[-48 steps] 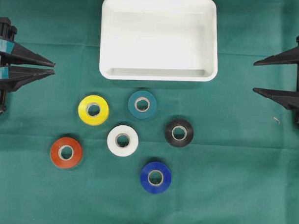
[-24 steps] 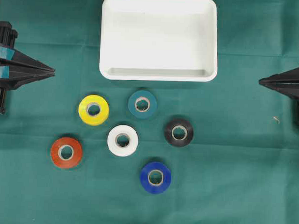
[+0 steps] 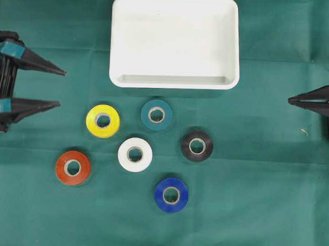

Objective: Put the tape into the white case with the left arm.

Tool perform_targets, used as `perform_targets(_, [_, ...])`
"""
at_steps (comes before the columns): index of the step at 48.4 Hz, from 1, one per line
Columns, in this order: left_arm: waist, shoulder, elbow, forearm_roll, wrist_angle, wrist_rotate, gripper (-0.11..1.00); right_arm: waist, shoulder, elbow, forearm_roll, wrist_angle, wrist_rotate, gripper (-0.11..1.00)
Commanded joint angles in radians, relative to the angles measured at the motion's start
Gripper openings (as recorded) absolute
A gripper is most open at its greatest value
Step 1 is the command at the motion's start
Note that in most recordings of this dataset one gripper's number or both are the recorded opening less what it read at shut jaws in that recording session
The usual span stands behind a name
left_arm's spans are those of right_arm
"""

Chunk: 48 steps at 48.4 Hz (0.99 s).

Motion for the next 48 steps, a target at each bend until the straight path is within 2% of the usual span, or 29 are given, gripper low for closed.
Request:
perform_targets(1, [-0.015, 0.002, -0.02, -0.002, -0.006, -0.003, 0.93, -0.002, 0.003, -0.002, -0.008, 0.023, -0.002, -0.09])
perform_targets(5, [-0.023, 0.002, -0.02, -0.002, -0.003, -0.002, 1.0, -0.002, 0.002, 0.006, -0.008, 0.054, 0.002, -0.09])
perform_targets(20, [-0.031, 0.049, -0.04, -0.002, 0.127, -0.009, 1.0, -0.003, 0.003, 0.015, -0.009, 0.097, 0.003, -0.09])
perform_targets(36, [-0.031, 0.187, -0.097, -0.003, 0.153, -0.011, 1.0, -0.002, 0.003, 0.021, -0.009, 0.097, 0.003, -0.09])
perform_targets(48, [-0.031, 0.279, -0.14, -0.005, 0.219, -0.012, 1.0, -0.002, 0.003, 0.025, -0.009, 0.098, 0.003, -0.09])
